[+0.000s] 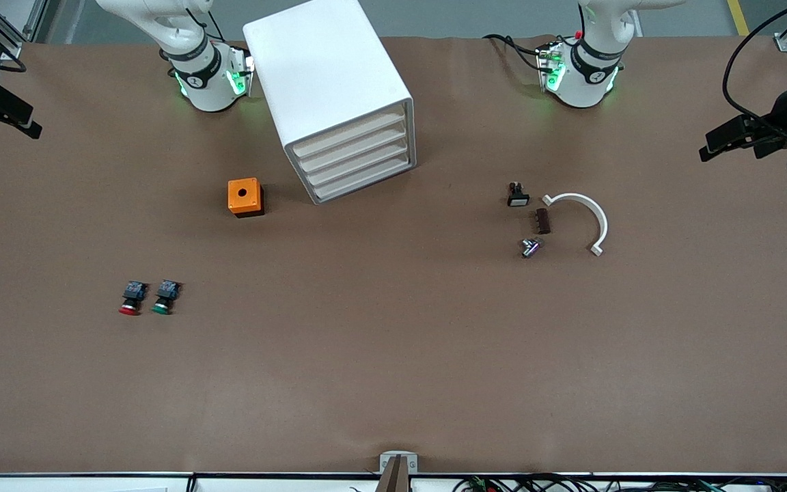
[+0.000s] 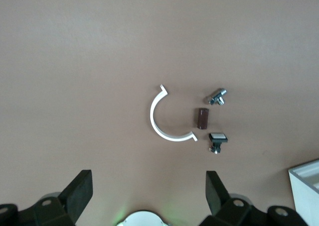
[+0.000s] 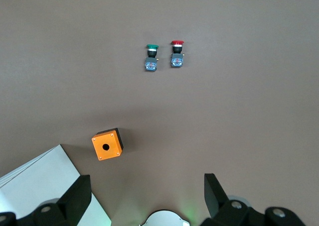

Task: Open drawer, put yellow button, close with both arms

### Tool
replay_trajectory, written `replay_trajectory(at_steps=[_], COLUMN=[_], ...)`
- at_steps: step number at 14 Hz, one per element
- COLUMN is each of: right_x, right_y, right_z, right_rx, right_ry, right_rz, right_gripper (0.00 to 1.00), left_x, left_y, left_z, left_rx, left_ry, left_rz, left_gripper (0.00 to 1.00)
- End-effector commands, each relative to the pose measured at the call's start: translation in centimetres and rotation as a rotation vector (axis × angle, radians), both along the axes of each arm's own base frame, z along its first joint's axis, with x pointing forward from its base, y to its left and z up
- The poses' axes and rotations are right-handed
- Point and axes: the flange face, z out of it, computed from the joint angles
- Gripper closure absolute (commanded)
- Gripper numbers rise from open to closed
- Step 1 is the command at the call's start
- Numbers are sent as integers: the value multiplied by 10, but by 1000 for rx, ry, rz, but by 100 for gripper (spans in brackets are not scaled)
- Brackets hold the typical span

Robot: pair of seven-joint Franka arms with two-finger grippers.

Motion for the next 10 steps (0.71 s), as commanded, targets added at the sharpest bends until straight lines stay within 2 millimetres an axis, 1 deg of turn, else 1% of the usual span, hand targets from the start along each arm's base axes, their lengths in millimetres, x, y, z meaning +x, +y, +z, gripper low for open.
replay_trajectory(at_steps=[1, 3, 4, 5, 6, 8, 10], right_x=[9, 10, 10, 8, 7, 7, 8], right_y=[-3, -4, -4, -4, -5, -6, -13], right_z=[4, 2, 1, 1, 0, 1, 1], right_rx=[13, 14, 14, 15, 16, 14, 16], right_ry=[13, 34, 37, 48, 57, 53, 46], right_rz=[-32, -33, -32, -32, -30, -29, -44], right_gripper=[0, 0, 0, 0, 0, 0, 0], left_x=[17, 30, 33, 33, 34, 35, 35], left_y=[-5, -9, -12, -22, -27, -30, -26], left_z=[18, 29, 34, 34, 34, 35, 34], left_rx=[27, 24, 21, 31, 49, 42, 40], left_ry=[-42, -71, -79, -79, -77, -81, -79], left_rz=[-19, -21, -24, -44, -59, -60, -57], left_gripper=[0, 0, 0, 0, 0, 0, 0])
